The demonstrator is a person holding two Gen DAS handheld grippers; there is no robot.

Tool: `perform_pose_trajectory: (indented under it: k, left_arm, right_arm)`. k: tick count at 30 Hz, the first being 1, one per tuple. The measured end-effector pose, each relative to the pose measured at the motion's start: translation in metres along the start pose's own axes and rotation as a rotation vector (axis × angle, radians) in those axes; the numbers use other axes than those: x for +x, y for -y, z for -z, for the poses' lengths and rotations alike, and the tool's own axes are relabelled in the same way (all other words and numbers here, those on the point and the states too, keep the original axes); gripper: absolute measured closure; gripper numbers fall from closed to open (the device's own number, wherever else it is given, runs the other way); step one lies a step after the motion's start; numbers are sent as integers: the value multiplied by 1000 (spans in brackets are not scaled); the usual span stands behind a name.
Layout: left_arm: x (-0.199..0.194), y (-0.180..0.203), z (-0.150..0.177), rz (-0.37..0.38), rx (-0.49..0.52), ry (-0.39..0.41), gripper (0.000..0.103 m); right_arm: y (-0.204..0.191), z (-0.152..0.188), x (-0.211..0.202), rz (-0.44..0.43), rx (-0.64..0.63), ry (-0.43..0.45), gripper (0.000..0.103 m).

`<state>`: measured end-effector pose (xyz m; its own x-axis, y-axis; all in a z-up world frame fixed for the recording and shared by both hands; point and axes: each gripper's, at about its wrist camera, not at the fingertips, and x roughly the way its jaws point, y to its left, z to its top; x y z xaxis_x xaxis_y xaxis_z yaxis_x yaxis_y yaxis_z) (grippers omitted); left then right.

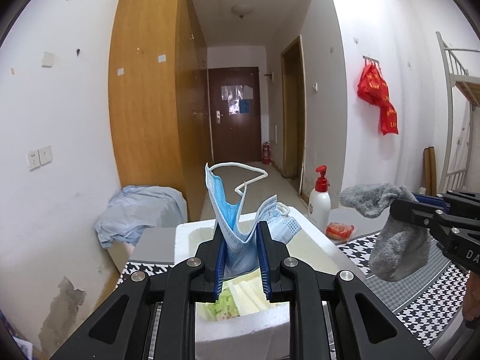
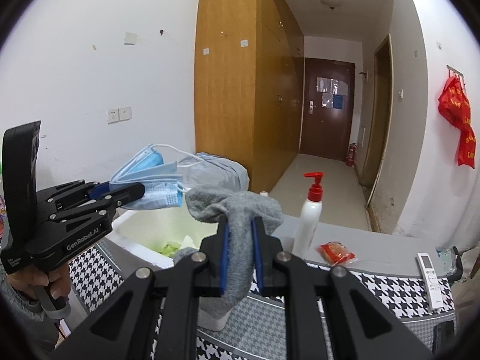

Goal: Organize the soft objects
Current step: 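Lower the blue face mask into the foam box and open the left gripper, then lower the grey sock into the foam box and open the right gripper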

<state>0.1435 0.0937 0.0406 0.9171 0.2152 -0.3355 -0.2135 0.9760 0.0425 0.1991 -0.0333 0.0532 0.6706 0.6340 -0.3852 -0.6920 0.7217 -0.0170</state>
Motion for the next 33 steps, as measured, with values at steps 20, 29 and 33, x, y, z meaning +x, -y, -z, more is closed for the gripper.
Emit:
perform_pose_trajectory:
  k: [20, 29, 33]
  left_arm:
    - [9, -12, 1, -3, -30, -13, 9]
    - [-11, -17, 0, -34, -13, 23, 5]
    - [-20, -24, 4, -55, -16, 33, 5]
  right_arm:
    - [2, -6, 7, 44, 28, -21, 85]
    - [-9, -10, 9, 28, 8, -20, 85]
    - [-17, -16, 11, 10, -4, -6, 85]
